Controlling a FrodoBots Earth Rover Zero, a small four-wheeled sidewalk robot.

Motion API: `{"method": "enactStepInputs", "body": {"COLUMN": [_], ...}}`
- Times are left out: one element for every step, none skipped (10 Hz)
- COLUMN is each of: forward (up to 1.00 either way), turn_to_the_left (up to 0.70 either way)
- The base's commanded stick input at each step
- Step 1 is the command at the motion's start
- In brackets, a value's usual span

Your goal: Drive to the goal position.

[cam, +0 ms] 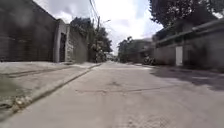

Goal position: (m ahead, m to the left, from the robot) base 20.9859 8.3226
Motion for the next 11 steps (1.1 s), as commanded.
{"method": "enactStepInputs", "body": {"forward": [1.0, 1.0, 1.0, 1.0, 1.0, 1.0, 1.0, 1.0, 1.0, 1.0, 1.0], "turn_to_the_left": [0.0, 0.0, 0.0, 0.0, 0.0, 0.0, 0.0, 0.0, 0.0, 0.0, 0.0]}}
